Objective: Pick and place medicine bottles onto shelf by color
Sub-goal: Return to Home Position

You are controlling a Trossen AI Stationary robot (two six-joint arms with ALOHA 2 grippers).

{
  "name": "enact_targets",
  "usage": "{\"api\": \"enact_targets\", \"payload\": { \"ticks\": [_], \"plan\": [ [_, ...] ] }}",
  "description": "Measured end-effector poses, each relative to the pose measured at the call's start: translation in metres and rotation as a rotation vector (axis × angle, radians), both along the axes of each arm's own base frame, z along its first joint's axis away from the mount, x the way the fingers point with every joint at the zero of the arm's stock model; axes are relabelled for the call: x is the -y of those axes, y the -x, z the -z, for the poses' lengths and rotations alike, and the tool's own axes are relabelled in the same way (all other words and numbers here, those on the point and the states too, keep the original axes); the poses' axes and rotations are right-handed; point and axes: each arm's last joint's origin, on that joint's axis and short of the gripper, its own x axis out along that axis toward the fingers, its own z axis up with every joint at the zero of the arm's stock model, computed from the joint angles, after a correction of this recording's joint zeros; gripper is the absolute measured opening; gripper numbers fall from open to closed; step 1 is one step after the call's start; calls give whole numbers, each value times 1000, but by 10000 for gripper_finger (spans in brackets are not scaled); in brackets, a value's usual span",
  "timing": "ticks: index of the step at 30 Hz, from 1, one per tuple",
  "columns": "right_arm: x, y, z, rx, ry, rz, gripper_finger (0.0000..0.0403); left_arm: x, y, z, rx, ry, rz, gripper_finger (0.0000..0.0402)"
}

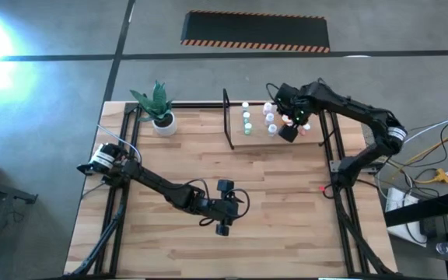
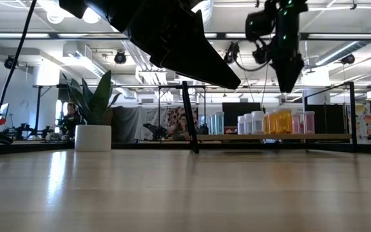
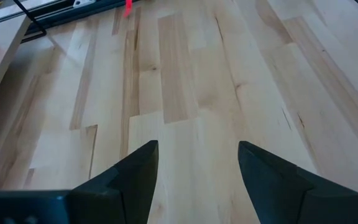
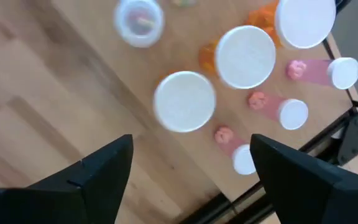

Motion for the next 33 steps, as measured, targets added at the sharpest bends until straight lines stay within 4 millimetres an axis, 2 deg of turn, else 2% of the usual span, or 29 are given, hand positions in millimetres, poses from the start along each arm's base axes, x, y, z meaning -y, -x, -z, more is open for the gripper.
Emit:
{"api": "enact_targets", "payload": {
  "ticks": [4, 8, 11, 15, 19, 22, 28, 33],
  "plan": [
    [-30, 12, -14, 76, 35, -10, 290, 0, 0, 0, 3, 0, -12, 205],
    [-70, 26, -22, 230, 77, -42, 262, -1, 1, -2, 30, -30, -110, 205],
    [-101, 37, -21, 379, 74, -108, 240, -3, 6, -8, 55, -22, -165, 205],
    [-136, 53, -10, 611, 41, -202, 218, -8, 18, -28, 86, 40, -193, 205],
    [-162, 66, 7, 824, 9, -345, 201, -22, 48, -49, 148, 86, -218, 200],
    [-174, 73, 21, 950, -17, -431, 191, -39, 77, -57, 223, 144, -255, 183],
    [-186, 81, 45, 1119, -62, -543, 165, -63, 135, -49, 385, 241, -258, 130],
    [-190, 83, 60, 1194, -78, -665, 125, -85, 171, -48, 467, 292, -299, 76]
  ]
}}
